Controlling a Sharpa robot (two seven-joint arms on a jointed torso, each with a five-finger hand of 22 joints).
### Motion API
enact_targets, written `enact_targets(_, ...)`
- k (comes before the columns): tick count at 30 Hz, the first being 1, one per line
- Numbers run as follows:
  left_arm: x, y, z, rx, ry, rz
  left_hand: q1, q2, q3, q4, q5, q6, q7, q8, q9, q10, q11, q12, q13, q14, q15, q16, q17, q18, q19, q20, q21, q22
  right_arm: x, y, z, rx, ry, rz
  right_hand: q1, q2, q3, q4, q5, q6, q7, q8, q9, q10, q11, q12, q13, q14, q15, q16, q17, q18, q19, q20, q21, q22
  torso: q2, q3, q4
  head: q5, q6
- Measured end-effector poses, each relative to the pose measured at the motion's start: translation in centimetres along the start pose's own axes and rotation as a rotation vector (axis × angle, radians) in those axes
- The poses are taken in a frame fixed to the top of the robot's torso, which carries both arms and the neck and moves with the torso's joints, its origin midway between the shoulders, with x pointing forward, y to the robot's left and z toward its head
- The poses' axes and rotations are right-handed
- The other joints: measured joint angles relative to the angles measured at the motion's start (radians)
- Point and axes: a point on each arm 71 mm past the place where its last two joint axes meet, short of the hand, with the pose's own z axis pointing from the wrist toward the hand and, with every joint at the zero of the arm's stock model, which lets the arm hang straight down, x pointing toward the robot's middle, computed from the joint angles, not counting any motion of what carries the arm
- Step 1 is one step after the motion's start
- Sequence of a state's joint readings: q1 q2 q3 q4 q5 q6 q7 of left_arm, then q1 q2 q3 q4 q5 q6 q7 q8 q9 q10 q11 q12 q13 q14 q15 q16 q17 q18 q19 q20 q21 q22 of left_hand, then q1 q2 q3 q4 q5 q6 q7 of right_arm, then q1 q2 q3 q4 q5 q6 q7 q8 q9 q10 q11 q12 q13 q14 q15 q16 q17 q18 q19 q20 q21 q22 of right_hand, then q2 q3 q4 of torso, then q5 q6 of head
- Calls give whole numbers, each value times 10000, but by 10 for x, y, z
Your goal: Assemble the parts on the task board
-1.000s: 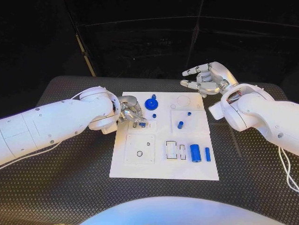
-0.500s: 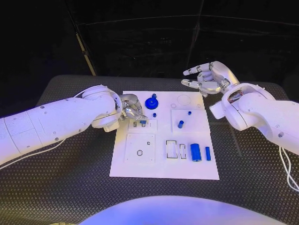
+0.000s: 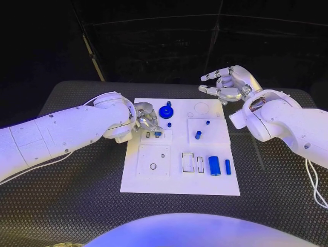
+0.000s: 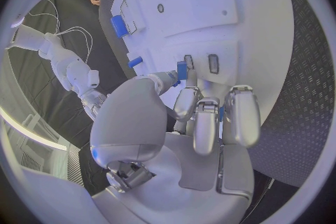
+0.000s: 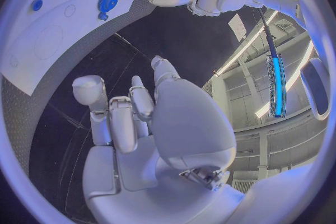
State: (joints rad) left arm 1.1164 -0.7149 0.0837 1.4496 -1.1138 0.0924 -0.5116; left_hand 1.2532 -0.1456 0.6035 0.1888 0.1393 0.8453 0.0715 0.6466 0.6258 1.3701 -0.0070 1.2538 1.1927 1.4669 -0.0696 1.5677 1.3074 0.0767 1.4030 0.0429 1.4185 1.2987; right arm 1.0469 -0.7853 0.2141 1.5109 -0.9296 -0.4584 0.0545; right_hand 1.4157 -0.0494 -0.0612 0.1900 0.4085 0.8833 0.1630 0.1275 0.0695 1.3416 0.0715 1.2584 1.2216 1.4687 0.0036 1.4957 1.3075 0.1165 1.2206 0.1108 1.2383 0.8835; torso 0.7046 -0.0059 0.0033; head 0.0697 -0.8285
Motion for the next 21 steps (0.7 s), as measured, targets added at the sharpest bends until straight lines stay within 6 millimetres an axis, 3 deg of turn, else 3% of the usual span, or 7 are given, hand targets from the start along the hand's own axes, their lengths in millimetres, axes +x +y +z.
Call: enact_targets(21, 0, 2, 0, -89, 171, 481, -81, 77, 29, -29, -3, -19, 19, 95, 39, 0, 0, 0, -21, 0, 0, 0, 0, -1, -36, 35, 0, -27, 1, 0, 1, -7, 26, 17, 0, -1, 0, 0, 43, 36, -36, 0, -2, 0, 0, -1, -1, 0, 0, 0, -1, 0, 0, 0, 0, -1, -7, -1, 10, 8, -90)
